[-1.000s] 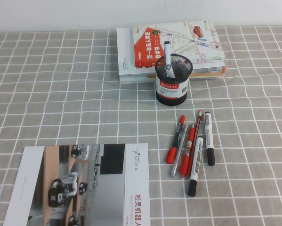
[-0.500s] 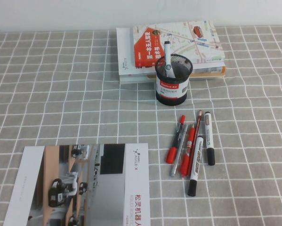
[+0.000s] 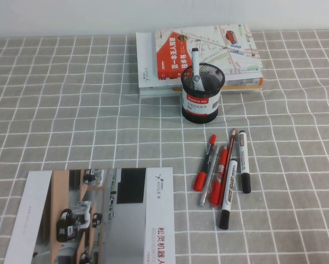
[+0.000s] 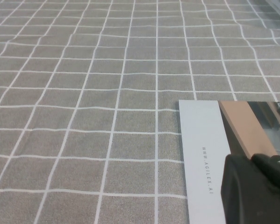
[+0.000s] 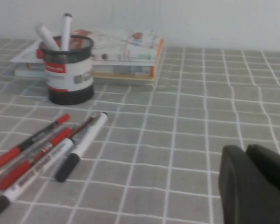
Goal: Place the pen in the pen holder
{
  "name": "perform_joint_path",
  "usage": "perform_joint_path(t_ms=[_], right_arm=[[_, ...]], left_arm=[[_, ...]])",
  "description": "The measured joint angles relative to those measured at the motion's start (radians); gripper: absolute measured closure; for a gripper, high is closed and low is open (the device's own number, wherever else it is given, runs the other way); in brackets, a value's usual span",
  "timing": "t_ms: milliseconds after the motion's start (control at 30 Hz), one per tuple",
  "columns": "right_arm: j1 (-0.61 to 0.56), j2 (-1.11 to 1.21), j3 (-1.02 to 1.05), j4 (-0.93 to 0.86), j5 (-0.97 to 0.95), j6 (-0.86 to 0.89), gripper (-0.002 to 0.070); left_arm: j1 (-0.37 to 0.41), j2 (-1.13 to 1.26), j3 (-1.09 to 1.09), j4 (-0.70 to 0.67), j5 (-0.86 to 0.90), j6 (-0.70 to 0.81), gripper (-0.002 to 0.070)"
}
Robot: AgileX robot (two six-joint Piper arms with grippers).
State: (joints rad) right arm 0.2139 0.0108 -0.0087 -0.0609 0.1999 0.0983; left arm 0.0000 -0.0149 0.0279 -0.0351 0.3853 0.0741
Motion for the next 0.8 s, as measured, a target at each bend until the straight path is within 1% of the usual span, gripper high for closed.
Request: perform_joint_path(t_ms=[133,267,367,500,633,800], right_arm=[[-0.114,-0.018,0.031,0.006,0.025,-0.014,0.0689],[-0.152,-0.019,0.035,0.004,0.071,-0.015,0.0689],[-0.147,-0.019,0.035,0.002,0.114,-0.016,0.0688],[-0.102,-0.021,0.035,0.002,0.161,-0.018,0.0689],[-0.059,-0.021,0.035,0.002,0.169,-0.018,0.0689],[-0.043,-0.021,0.035,0.002,0.170,-0.018,0.0689]], left_arm=[[0.000,0.000,0.000,0.000,0.000,0.000,0.0678],[0.000,0.000,0.000,0.000,0.000,0.000,0.0678],[0.000,0.000,0.000,0.000,0.000,0.000,0.0678],[0.000,0.000,0.000,0.000,0.000,0.000,0.0678],[0.000,0.000,0.000,0.000,0.000,0.000,0.0678],[0.000,0.000,0.000,0.000,0.000,0.000,0.0678]])
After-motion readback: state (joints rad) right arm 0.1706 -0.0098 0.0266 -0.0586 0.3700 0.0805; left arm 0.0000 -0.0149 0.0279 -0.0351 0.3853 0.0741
